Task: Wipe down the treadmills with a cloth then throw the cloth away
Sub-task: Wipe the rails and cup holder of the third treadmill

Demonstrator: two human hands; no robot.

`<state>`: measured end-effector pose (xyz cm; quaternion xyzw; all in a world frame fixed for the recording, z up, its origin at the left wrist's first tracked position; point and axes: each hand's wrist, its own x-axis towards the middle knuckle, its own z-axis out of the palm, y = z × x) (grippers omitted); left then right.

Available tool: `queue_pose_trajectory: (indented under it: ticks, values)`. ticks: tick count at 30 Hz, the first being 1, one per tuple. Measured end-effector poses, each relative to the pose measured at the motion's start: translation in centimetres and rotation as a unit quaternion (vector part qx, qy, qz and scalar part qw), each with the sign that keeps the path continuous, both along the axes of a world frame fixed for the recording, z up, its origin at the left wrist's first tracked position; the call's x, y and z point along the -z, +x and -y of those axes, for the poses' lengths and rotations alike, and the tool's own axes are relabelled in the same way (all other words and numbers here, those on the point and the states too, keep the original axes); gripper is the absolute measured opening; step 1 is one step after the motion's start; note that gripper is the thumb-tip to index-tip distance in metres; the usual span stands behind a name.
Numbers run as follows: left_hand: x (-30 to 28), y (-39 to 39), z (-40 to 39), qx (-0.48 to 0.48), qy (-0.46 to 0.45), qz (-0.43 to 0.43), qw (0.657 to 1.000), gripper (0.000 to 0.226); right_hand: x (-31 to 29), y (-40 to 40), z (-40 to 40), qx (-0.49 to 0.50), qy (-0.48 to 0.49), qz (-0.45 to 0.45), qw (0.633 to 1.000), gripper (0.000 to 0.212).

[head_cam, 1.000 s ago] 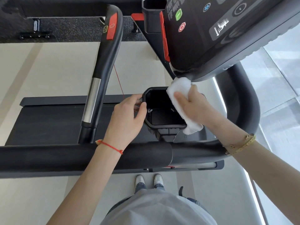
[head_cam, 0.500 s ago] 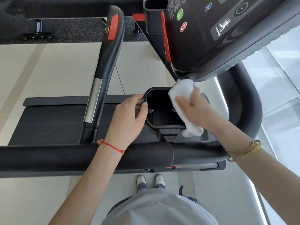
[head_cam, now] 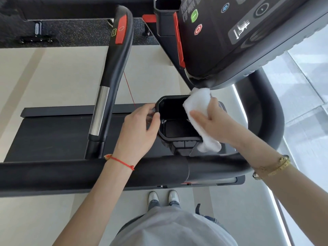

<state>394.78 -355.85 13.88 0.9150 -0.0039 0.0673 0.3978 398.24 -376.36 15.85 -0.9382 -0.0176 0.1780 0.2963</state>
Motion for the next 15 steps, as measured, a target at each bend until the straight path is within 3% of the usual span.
queue_pose_trajectory:
  ticks: [2,5,10,15]
  values:
    - [0.1,0.0,0.0,0.002,0.000,0.000,1.000,0.028,0.6,-1.5,0.3,-0.016,-0.031,0.005,0.999,0.034]
    - [0.1,0.0,0.0,0.002,-0.003,0.002,1.000,0.027,0.5,-2.0,0.7,-0.014,-0.002,0.035,0.999,0.034]
    - [0.2,0.0,0.0,0.004,-0.010,0.001,1.000,0.027,0.1,0.4,0.5,-0.077,-0.056,0.131,0.987,0.053]
    - [0.1,0.0,0.0,0.002,-0.012,0.005,1.000,0.027,-0.3,2.4,-0.3,-0.145,-0.139,0.195,0.960,0.049]
